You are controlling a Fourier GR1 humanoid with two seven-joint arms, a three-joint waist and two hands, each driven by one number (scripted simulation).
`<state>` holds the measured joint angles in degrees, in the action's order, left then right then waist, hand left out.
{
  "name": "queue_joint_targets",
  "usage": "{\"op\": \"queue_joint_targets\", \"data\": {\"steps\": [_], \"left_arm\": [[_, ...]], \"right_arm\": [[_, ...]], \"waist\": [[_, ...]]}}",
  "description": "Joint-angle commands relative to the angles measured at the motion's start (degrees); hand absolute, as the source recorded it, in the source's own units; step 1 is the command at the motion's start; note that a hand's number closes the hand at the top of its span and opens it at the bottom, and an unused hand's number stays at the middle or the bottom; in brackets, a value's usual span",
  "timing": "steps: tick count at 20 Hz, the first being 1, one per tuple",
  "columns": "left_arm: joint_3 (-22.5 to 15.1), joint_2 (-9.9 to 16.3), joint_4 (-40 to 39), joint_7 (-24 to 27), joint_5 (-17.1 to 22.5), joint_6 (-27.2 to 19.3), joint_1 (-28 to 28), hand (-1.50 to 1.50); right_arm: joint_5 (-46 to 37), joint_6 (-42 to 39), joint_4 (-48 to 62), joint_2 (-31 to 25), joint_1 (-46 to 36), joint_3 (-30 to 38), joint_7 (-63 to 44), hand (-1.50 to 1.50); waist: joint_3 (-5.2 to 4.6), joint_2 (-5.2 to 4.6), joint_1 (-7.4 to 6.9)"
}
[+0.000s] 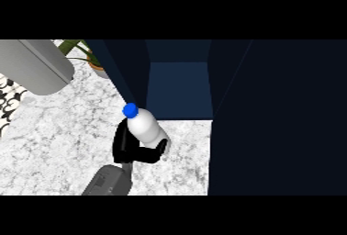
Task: Pick up the bottled water, place it into the cabinet and close the cabinet
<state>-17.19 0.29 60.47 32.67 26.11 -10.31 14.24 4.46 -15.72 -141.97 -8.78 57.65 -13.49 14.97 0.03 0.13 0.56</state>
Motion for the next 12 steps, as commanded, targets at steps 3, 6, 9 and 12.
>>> {"op": "queue_joint_targets", "data": {"steps": [3,6,9,12], "left_arm": [[-2.08,-0.28,1.52,-6.57,-3.01,-8.41,8.22,1.5],[-9.56,-0.28,1.26,-8.15,2.72,-17.43,13.48,1.5],[-6.41,-0.28,-5.47,-11.1,1.97,-18.33,22.59,1.5],[-4.98,-0.28,-11.76,-11.66,1.53,-19.45,28.27,1.5]], "right_arm": [[4.48,-1.05,-3.26,-0.05,1.75,0.54,-1.14,-1.5],[6.24,0.37,-5.15,0.0,-2.27,1.55,-5.74,-1.5],[6.88,-0.79,-3.29,-0.25,-2.01,3.62,-3.3,-1.5],[5.72,-0.55,0.88,1.46,-4.75,3.27,-1.56,-1.5]], "waist": [[-0.01,0.04,0.42],[-0.05,-0.24,0.68],[-0.02,-0.31,1.36],[-0.02,-0.46,1.53]]}}
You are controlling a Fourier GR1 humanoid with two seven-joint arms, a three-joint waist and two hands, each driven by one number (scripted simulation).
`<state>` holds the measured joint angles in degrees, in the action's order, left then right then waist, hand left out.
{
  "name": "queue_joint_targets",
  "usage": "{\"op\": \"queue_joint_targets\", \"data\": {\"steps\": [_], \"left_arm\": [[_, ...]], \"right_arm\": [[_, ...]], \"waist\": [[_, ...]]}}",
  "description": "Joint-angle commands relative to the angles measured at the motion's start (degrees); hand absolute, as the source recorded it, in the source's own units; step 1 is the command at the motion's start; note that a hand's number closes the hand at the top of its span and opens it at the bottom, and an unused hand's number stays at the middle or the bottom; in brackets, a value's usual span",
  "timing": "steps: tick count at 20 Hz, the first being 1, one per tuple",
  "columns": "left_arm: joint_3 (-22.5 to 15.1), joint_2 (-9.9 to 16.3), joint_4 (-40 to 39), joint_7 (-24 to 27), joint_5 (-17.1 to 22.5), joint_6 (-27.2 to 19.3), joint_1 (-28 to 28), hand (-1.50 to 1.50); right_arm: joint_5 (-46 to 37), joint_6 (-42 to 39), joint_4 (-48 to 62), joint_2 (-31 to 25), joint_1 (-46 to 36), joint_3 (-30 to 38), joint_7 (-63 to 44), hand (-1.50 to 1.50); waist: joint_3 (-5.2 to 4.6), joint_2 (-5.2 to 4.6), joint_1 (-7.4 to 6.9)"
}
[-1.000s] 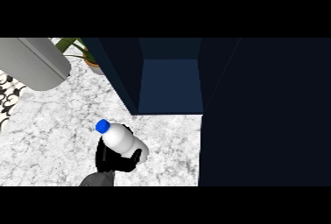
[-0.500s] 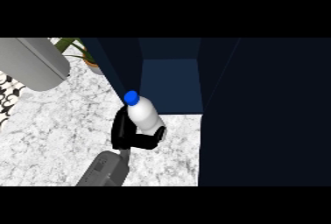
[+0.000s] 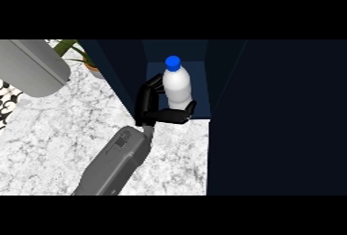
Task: Pick up the bottled water, place it into the cabinet and close the cabinet
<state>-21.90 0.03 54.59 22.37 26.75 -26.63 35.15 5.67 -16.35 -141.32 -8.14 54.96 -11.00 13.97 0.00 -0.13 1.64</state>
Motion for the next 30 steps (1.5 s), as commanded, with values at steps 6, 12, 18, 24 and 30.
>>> {"op": "queue_joint_targets", "data": {"steps": [6,12,18,24,30], "left_arm": [[1.86,-0.03,-17.06,-2.07,4.81,-6.2,16.86,1.5],[0.49,-0.03,-27.58,-0.27,1.55,-7.44,20.6,1.5],[4.4,0.81,-38.53,1.78,0.49,-9.26,24.43,1.5],[9.65,2.95,-42.12,4.77,3.46,-7.97,26.87,1.5],[7.4,3.37,-47.14,7.16,-0.36,-13.19,29.7,-1.5]], "right_arm": [[5.27,0.16,-1.6,0.66,-3.42,1.68,-3.32,-1.5],[7.77,-4.15,0.11,-0.41,-0.66,4.76,1.35,-1.5],[8.32,-3.39,-2.46,-0.08,-2.24,4.95,-1.84,-1.5],[7.84,-4.83,-0.99,-0.23,-2.26,5.44,-0.99,-1.5],[8.48,-5.64,-0.87,-0.18,-2.04,5.76,-0.43,-1.5]], "waist": [[-0.02,-0.58,1.11],[0.05,-0.47,2.25],[-0.05,-1.27,2.52],[-0.08,-1.42,3.03],[-0.07,-1.93,4.15]]}}
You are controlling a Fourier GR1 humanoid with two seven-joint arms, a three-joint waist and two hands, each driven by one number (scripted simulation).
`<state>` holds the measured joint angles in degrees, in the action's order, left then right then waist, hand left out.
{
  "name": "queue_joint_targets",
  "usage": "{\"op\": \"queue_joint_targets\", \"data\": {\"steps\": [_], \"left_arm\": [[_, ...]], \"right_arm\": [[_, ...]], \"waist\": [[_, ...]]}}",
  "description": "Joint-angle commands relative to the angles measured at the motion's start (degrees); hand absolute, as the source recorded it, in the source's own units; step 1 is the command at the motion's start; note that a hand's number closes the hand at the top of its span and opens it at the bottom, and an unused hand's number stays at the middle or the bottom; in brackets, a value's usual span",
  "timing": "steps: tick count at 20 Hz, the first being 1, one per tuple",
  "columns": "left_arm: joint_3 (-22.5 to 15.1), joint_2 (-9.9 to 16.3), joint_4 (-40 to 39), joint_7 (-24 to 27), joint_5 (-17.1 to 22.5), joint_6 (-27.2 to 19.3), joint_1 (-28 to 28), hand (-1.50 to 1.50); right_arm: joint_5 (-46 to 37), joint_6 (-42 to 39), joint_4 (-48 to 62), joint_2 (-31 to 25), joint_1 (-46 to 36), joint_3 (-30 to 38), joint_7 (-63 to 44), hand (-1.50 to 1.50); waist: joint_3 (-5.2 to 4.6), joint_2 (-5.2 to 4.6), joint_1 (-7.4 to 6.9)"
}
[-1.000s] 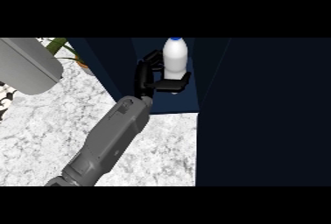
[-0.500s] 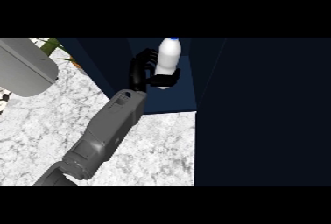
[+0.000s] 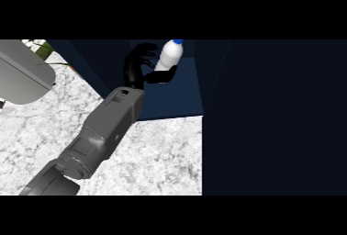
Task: Pick up the bottled water, place it into the cabinet and close the cabinet
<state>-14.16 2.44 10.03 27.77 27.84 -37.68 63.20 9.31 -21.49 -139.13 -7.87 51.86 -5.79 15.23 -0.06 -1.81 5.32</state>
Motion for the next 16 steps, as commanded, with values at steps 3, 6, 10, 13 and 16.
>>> {"op": "queue_joint_targets", "data": {"steps": [3,6,10,13,16], "left_arm": [[-1.04,0.36,-4.22,1.48,-2.7,-4.45,4.3,-1.5],[-0.95,1.31,-5.84,1.25,-3.06,-4.72,4.84,-1.5],[1.18,1.0,-4.15,3.73,-1.22,0.18,3.87,-1.5],[1.43,2.19,-2.32,6.53,-1.16,6.39,3.59,-1.5],[3.63,-0.44,0.13,10.15,0.69,8.02,4.17,-1.5]], "right_arm": [[4.68,-0.2,-3.47,-0.46,-0.13,1.23,-2.0,-1.5],[4.61,-2.77,-1.46,-1.3,1.66,2.25,1.08,-1.5],[4.31,-1.92,-0.47,-0.48,-0.38,1.08,-0.66,-1.5],[5.6,-2.13,-0.25,-0.88,-0.72,2.0,-1.05,-1.5],[3.34,-2.0,-2.2,-0.54,-0.04,-0.88,-2.38,-1.5]], "waist": [[-0.01,-0.33,0.39],[0.03,-0.09,1.16],[-0.09,-0.65,0.24],[-0.09,-0.51,-0.45],[-0.14,-0.31,-0.57]]}}
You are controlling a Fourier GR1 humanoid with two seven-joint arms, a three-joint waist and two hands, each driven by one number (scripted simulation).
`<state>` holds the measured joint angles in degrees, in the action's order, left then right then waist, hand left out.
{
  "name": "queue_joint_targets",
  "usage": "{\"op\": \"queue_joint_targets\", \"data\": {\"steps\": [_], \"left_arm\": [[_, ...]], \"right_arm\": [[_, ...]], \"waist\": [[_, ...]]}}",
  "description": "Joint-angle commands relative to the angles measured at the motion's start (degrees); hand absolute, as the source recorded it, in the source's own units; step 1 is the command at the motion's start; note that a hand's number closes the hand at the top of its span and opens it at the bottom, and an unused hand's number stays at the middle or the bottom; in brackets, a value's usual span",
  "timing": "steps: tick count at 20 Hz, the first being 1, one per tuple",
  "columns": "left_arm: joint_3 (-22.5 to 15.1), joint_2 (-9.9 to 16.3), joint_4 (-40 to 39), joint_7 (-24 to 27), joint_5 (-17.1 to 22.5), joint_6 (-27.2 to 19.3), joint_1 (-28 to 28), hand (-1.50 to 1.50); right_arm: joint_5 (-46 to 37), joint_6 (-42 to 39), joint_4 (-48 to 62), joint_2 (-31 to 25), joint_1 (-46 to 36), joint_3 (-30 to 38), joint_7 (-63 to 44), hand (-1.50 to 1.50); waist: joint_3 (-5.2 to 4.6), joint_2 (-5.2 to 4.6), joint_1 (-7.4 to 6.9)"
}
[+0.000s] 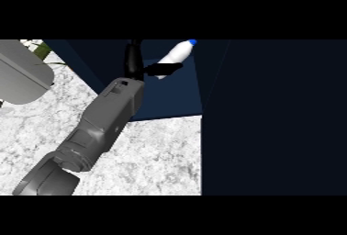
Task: Pick up the bottled water, place it into the cabinet and close the cabinet
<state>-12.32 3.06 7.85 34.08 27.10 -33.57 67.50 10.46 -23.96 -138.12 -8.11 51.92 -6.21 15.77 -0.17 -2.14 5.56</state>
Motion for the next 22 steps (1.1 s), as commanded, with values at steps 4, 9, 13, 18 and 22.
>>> {"op": "queue_joint_targets", "data": {"steps": [4,9,13,18,22], "left_arm": [[3.06,-0.25,3.4,4.2,2.13,8.98,2.5,-1.5],[3.55,-2.97,4.1,6.58,3.0,9.4,-0.12,-1.5],[2.7,-3.01,7.73,6.41,3.2,10.85,-3.67,-1.5],[-2.58,-3.05,15.56,5.76,6.3,11.56,-10.67,-1.5],[-4.52,-3.06,21.56,2.85,6.97,13.59,-13.32,-1.5]], "right_arm": [[2.53,0.05,-4.29,-0.32,1.07,-0.73,-2.97,-1.5],[5.83,0.02,-5.58,-0.89,1.52,1.65,-3.92,-1.5],[1.38,0.76,-8.66,1.66,5.65,-3.76,-4.52,-1.5],[1.84,3.23,-8.85,1.14,0.86,-3.96,-9.26,-1.5],[3.4,2.52,-9.75,0.56,3.89,-2.65,-7.18,-1.5]], "waist": [[0.05,0.76,-1.61],[0.12,1.3,-2.36],[0.11,2.19,-3.72],[0.1,2.19,-4.07],[0.14,2.44,-4.59]]}}
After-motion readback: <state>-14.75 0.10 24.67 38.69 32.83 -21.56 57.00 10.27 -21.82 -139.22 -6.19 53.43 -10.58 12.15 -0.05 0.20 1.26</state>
